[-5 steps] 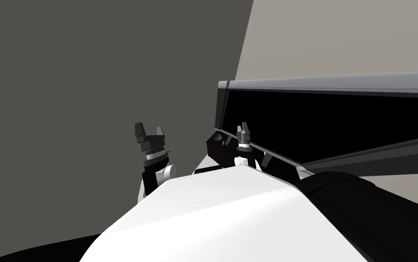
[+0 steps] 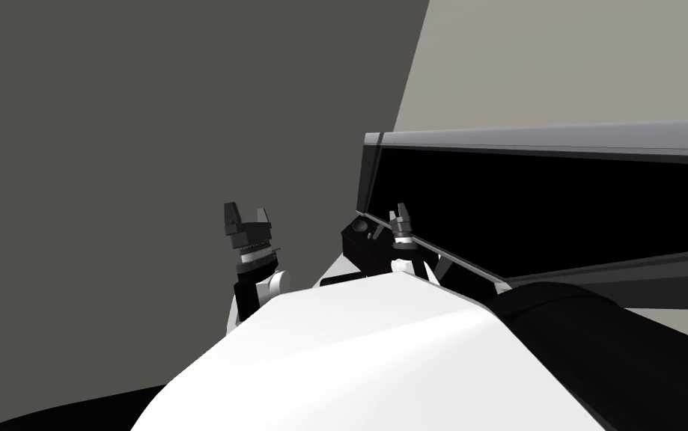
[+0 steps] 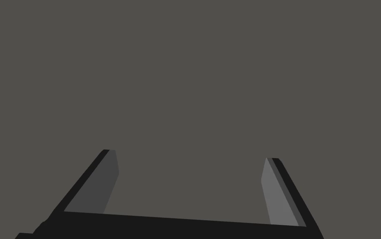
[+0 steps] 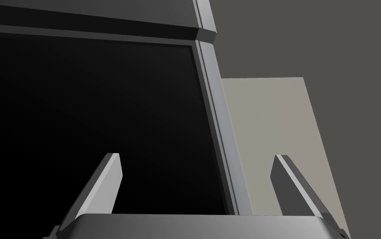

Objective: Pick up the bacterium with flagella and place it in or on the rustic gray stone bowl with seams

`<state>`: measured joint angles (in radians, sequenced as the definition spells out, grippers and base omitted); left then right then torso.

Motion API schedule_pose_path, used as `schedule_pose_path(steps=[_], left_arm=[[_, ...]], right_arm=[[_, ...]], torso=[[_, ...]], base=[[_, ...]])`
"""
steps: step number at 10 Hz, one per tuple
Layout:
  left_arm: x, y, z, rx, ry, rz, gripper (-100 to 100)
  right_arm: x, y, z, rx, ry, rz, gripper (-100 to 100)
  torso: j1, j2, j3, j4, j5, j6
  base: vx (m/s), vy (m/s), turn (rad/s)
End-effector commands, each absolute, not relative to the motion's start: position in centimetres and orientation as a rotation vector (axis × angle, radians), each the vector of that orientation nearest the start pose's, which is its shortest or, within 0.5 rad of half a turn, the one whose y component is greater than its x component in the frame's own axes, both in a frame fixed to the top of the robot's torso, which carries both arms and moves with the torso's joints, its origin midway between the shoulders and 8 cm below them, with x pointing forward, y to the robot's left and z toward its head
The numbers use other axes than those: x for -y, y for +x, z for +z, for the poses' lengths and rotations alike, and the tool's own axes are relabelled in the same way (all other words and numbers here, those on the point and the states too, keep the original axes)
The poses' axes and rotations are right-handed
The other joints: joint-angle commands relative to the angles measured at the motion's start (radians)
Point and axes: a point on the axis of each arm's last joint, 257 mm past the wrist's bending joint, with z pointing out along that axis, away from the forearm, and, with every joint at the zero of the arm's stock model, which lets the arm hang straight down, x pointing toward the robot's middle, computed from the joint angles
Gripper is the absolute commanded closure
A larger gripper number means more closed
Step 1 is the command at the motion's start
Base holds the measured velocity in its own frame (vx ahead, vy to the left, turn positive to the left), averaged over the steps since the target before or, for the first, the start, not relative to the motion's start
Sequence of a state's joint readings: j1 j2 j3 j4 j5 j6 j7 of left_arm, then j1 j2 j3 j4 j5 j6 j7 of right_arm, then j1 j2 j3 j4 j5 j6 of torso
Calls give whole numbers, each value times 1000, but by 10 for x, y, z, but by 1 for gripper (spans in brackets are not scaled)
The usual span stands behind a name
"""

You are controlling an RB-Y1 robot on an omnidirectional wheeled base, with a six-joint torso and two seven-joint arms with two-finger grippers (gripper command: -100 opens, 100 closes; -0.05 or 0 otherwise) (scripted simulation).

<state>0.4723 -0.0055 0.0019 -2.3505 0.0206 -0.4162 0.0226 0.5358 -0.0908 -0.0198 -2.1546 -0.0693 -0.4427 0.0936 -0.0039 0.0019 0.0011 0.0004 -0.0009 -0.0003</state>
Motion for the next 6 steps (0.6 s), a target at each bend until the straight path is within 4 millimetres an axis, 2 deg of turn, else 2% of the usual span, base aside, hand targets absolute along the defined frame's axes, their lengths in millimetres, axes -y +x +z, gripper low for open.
schedule_pose_path(steps=[1, 2, 3, 5, 6], left_arm=[[-279, 344, 49, -579, -673, -1348, 0], [-279, 344, 49, -579, -673, -1348, 0], [-279, 344, 49, -579, -673, -1348, 0], [-279, 344, 49, -579, -673, -1348, 0], [-279, 344, 49, -579, -673, -1348, 0]], right_arm=[[315, 374, -76, -846, 818, 1167, -100], [324, 377, -89, -864, 857, 1162, -100], [326, 377, -89, -856, 867, 1170, -100], [348, 383, -119, -878, 969, 1157, -100], [350, 383, -119, -866, 983, 1169, -100]], torso=[[0, 0, 0, 0, 0, 0], [-1, 0, 0, 0, 0, 0], [-2, 0, 0, 0, 0, 0], [1, 0, 0, 0, 0, 0], [0, 0, 0, 0, 0, 0]], base=[[-28, -61, 159], [-27, -76, 172], [-27, -49, 75], [-34, -40, 188], [-36, -38, 67]])
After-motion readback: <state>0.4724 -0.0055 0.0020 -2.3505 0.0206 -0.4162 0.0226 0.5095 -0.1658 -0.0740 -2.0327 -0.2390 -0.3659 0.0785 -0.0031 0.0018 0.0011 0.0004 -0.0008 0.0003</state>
